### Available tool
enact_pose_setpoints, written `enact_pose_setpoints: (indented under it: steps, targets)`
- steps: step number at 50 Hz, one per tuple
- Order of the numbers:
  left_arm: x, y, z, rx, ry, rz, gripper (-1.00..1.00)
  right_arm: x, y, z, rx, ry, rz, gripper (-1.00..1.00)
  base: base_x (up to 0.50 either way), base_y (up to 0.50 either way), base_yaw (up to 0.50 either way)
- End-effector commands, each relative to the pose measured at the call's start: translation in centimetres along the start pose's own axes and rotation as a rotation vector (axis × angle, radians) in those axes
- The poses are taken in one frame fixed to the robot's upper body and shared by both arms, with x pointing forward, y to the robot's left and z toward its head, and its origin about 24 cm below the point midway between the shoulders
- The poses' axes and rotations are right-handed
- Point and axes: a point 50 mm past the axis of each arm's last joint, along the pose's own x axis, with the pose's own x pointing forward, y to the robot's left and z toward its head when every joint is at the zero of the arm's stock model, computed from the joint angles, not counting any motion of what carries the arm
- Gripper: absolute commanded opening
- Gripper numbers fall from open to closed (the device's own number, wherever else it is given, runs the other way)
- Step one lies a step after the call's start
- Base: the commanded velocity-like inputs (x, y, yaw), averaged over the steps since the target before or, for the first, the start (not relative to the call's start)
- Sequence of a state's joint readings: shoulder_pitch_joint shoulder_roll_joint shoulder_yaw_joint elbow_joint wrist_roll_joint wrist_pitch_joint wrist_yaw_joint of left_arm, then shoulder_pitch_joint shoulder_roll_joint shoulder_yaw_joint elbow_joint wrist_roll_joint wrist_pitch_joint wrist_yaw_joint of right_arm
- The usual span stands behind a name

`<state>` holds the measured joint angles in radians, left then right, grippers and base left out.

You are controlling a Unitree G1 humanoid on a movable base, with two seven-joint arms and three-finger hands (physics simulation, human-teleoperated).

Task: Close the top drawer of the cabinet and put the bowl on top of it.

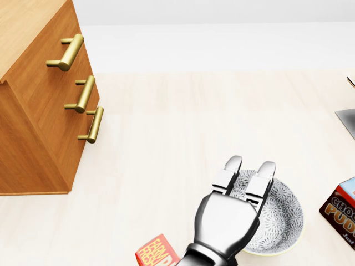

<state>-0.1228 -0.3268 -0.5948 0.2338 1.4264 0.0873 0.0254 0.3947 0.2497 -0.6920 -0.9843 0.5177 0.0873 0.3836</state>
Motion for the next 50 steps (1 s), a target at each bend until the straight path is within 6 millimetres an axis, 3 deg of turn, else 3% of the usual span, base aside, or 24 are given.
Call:
enact_pose_setpoints:
  steps: [1, 17, 43, 44, 45, 50]
  targets:
    - [0.1, -1.0, -0.3, -0.008, 0.015, -0.016, 1.00, 0.0, -0.1, 0.2, -0.001, -0.010, -0.003, 1.00, 0.00, 0.00, 0.00]
    - [0.3, -2.4, -0.7, -0.005, 0.035, -0.041, 1.00, -0.2, -0.1, 0.5, 0.000, -0.018, 0.000, 1.00, 0.00, 0.00, 0.00]
    - [0.0, -3.0, -0.4, 0.005, 0.026, -0.058, 1.00, -0.1, -0.2, 0.5, 0.000, -0.026, -0.004, 1.00, 0.00, 0.00, 0.00]
    - [0.1, -3.0, -0.4, 0.005, 0.026, -0.059, 0.77, 0.0, -0.2, 0.5, 0.000, -0.025, -0.004, 1.00, 0.00, 0.00, 0.00]
    - [0.0, -3.0, -0.4, 0.003, 0.027, -0.058, -0.98, 0.0, -0.2, 0.5, 0.000, -0.023, -0.003, 1.00, 0.00, 0.00, 0.00]
    - [0.0, -3.0, -0.4, 0.001, 0.028, -0.056, -1.00, -0.1, -0.1, 0.4, 0.001, -0.019, -0.003, 1.00, 0.00, 0.00, 0.00]
